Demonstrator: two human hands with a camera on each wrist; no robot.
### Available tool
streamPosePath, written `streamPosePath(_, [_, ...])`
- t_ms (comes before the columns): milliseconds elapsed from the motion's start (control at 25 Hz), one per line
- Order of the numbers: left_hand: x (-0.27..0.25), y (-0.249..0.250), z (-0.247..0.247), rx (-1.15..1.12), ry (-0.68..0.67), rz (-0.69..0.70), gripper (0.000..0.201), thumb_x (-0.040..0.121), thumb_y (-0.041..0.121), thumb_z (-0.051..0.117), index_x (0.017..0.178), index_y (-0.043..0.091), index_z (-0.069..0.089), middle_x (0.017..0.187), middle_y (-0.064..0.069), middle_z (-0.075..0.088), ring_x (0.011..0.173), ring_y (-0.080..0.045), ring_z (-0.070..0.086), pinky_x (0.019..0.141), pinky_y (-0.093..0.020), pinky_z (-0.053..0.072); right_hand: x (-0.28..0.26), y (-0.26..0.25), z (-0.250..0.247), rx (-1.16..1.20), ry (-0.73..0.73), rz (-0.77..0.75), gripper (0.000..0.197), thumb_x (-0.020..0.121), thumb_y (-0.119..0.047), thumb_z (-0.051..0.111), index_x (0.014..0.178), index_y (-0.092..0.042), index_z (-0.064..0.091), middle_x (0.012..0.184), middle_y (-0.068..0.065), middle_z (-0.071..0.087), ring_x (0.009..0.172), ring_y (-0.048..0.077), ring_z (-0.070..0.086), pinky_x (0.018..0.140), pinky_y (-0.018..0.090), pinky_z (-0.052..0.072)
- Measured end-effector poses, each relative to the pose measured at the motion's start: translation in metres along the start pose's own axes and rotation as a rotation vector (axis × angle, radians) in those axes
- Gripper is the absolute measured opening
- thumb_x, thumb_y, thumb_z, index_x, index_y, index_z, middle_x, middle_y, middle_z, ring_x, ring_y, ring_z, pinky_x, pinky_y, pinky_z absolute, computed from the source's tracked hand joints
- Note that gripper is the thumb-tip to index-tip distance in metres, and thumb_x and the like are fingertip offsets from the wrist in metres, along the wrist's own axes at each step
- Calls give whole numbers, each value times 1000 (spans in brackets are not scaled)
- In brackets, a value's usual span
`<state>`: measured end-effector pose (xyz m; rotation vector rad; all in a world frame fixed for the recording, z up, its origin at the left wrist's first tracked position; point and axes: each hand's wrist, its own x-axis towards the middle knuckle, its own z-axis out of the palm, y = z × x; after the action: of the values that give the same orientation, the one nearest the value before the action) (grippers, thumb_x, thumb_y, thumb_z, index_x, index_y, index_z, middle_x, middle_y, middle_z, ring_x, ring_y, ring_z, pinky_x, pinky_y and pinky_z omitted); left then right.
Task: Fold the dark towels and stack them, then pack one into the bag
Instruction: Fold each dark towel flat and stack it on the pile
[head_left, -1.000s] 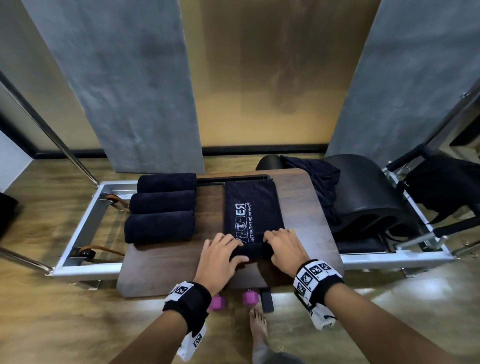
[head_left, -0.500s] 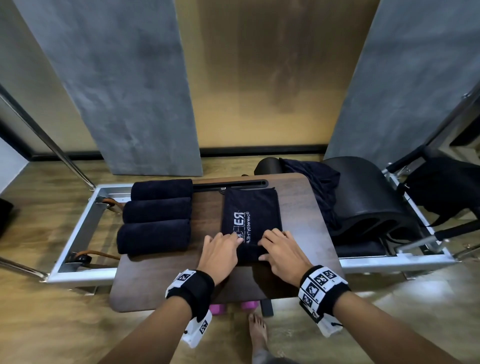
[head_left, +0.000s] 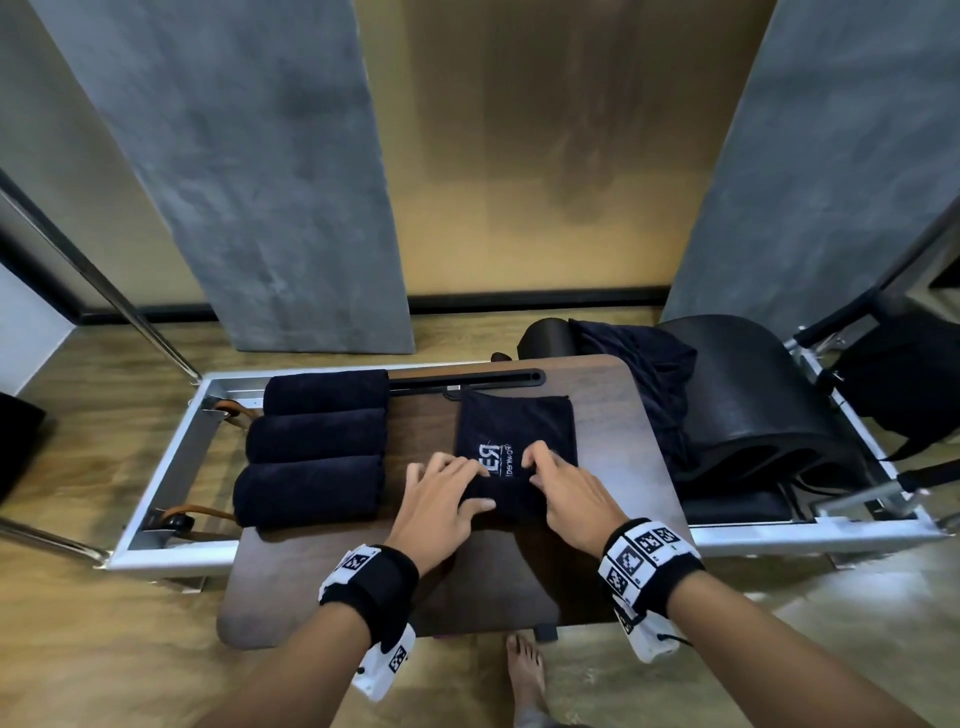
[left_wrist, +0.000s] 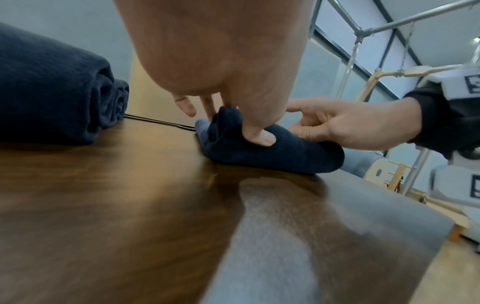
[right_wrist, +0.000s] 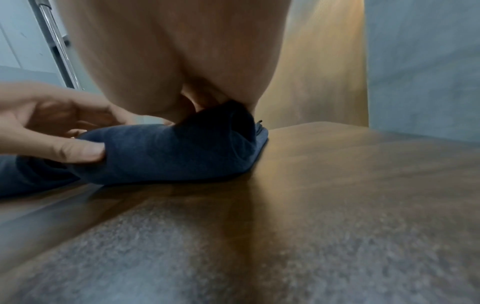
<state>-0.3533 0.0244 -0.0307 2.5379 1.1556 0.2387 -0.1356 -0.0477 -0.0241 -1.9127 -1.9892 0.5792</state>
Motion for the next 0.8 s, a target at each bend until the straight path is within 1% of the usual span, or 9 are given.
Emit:
streamPosePath(80, [10, 0, 3, 2, -16, -34, 19, 107, 45, 49, 118, 32, 58, 116, 19, 60, 120, -10, 44, 98, -42, 28, -2, 6, -3, 7, 48, -29, 16, 105, -41, 51, 112, -29, 42, 112, -9, 47, 86, 14, 57, 71, 36, 51])
streamPosePath(160, [19, 0, 6, 4, -44, -79, 18, 110, 42, 40, 110, 33, 56, 108, 17, 57, 116, -11, 44, 98, -42, 27, -4, 15, -5, -80, -3, -47, 48, 92, -67, 56, 118, -29, 49, 121, -13, 42, 105, 5, 48, 83, 27, 49])
streamPosePath(200, [23, 1, 8, 7, -54, -105, 21, 111, 42, 37, 106, 33, 56, 105, 16, 55, 114, -12, 44, 99, -43, 27, -4, 18, -5, -159, -25, -59, 56, 88, -70, 58, 124, -28, 52, 125, -13, 42, 112, 6, 44, 91, 27, 45])
streamPosePath(280, [30, 2, 9, 53, -62, -136, 27, 111, 44, 33, 108, 31, 57, 106, 15, 52, 113, -13, 44, 100, -42, 27, -1, 22, -6, -249, -31, -87, 50, 93, -61, 59, 130, -27, 57, 127, -12, 47, 118, 10, 45, 100, 31, 40])
streamPosePath(440, [31, 2, 4, 14, 52, -118, 39, 109, 51, 26, 134, 31, 49, 128, 13, 47, 119, -9, 44, 102, -40, 33, 21, 25, -15, -216, -35, -50, 26, 103, -35, 54, 125, -23, 60, 116, -9, 61, 109, 15, 54, 102, 39, 37])
streamPosePath(600, [36, 0, 0, -18, 41, -136, 49, 101, 50, 30, 146, 36, 38, 143, 13, 42, 131, -8, 39, 107, -41, 34, 40, 30, -27, -68, -46, 32, 31, 100, -14, 54, 124, -28, 41, 87, -4, 65, 87, 16, 61, 90, 39, 40])
streamPosePath(680, [45, -3, 0, -4, 11, -183, 49, 104, 47, 32, 151, 35, 37, 144, 14, 43, 131, -10, 39, 107, -42, 34, 45, 32, -29, 2, -26, 18, 22, 104, -17, 51, 118, -29, 39, 80, -6, 59, 76, 15, 59, 80, 37, 44])
streamPosePath(760, [56, -5, 2, -21, 3, -241, 46, 108, 45, 32, 153, 34, 37, 143, 14, 45, 131, -12, 40, 107, -43, 33, 47, 37, -32, 110, 14, 16, 11, 108, -34, 48, 116, -28, 50, 97, -9, 60, 86, 13, 61, 80, 37, 51])
streamPosePath(800, [61, -6, 2, -37, 8, -274, 45, 109, 44, 32, 152, 33, 38, 142, 13, 47, 131, -13, 41, 107, -44, 33, 47, 41, -33, 182, 28, 29, 23, 105, -46, 51, 120, -29, 57, 109, -11, 57, 96, 8, 60, 85, 32, 52])
